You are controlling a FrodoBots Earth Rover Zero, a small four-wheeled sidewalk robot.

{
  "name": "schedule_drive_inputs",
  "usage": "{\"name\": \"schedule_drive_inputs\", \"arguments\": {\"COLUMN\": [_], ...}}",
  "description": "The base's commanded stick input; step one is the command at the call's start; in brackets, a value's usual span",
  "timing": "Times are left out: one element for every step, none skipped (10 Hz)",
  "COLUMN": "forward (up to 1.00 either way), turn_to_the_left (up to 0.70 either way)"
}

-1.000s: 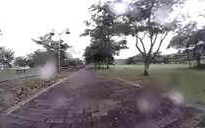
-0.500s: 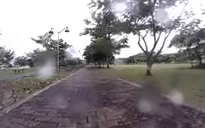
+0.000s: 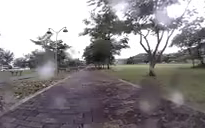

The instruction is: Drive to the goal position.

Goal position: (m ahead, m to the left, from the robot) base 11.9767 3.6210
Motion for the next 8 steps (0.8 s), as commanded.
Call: {"name": "schedule_drive_inputs", "arguments": {"forward": [0.7,0.7,0.7,0.7,0.7,0.7,0.7,0.7], "turn_to_the_left": [0.0,0.0,0.0,0.0,0.0,0.0,0.0,0.0]}}
